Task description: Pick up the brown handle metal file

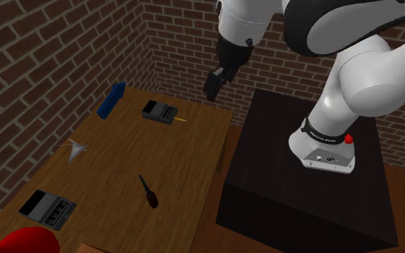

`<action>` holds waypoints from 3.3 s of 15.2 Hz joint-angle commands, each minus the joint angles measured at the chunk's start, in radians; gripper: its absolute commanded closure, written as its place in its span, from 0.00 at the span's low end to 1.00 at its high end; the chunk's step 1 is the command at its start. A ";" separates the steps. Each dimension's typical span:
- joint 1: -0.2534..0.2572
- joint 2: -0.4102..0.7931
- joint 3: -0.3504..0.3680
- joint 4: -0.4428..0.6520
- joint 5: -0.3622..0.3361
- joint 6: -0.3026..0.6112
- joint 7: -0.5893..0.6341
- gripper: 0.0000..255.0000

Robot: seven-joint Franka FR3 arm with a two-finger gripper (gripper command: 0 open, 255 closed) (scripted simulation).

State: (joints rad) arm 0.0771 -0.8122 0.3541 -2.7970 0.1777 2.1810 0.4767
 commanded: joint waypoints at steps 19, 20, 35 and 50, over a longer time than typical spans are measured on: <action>-1.419 0.461 1.717 0.237 -0.463 0.694 0.924 0.00; -1.475 0.411 1.786 0.267 -0.425 0.710 0.920 0.00; -1.768 -0.135 2.123 0.741 -0.243 0.727 1.050 0.00; -1.791 -0.195 2.148 0.777 -0.232 0.751 1.064 1.00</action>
State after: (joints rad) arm -1.7140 -1.0063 2.5019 -2.0200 -0.0544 2.9321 1.5405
